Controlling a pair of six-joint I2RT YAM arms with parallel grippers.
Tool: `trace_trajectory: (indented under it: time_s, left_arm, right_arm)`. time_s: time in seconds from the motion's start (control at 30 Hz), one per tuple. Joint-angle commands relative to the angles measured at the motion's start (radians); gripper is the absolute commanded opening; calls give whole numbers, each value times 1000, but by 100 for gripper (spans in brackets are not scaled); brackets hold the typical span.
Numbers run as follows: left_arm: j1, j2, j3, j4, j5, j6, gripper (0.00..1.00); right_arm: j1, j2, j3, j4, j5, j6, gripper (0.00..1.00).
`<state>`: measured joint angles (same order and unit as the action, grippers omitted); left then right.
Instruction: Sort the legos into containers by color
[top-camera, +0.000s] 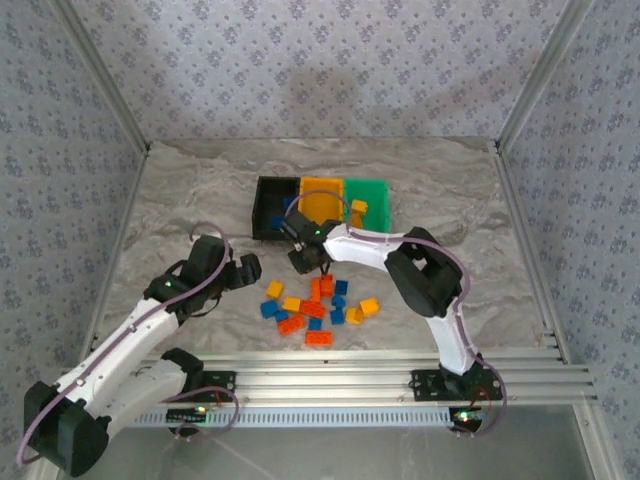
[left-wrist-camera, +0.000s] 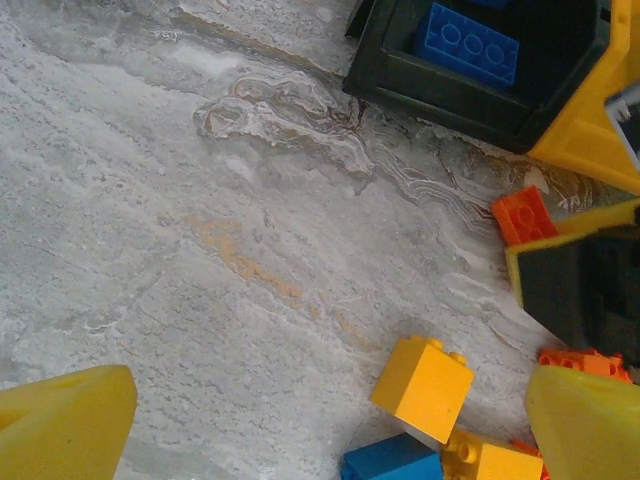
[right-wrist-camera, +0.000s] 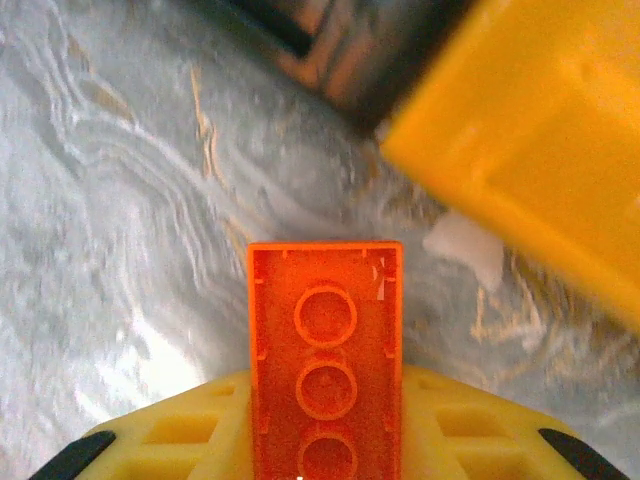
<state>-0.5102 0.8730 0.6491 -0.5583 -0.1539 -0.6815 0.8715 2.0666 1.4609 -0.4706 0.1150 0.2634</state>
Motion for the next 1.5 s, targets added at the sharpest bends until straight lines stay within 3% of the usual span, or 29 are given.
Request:
trace_trajectory:
  time_s: [0.0,0.23,0.4,0.57,0.7,0.83,0.87,1.0,1.13,1.27,1.47]
  left_arm:
    - [5,-18,13,-8,13,1,100]
    - [5,-17,18,3,18,7,99]
    - [5,-10,14,7,29,5,100]
    - [6,-12,22,-8,51,13,99]
    - [5,-7,26,-17,75,20,100]
    - [3,17,36,-21,94,30,100]
    - [4,24,39,-22,100,31,99]
    - [0,61,60,-16,135,45,99]
    - [-43,123,85,-10,168,68,98]
    - [-124,232,105,7,172,77,88]
    - [-178,401,137,49,146,118,78]
  right_arm:
    - [5,-148,-48,17,-8,32,32]
    - [-81,-297,-38,-1,-12,83,32]
    - [-171,-159,143,-86,-70,135,33]
    - [-216,-14,305,-158,-53,151,35]
    - [-244,43,385,-183,-47,169,43]
    - [-263,53,432,-188,-73,191,71]
    - [-265,43,429,-182,-76,193,74]
    - [-259,-54,354,-137,-63,197,79]
    - [-258,-206,163,-46,-72,215,81]
    - [-254,-332,-7,-8,-76,225,81]
    - [-260,-462,-188,30,-72,244,81]
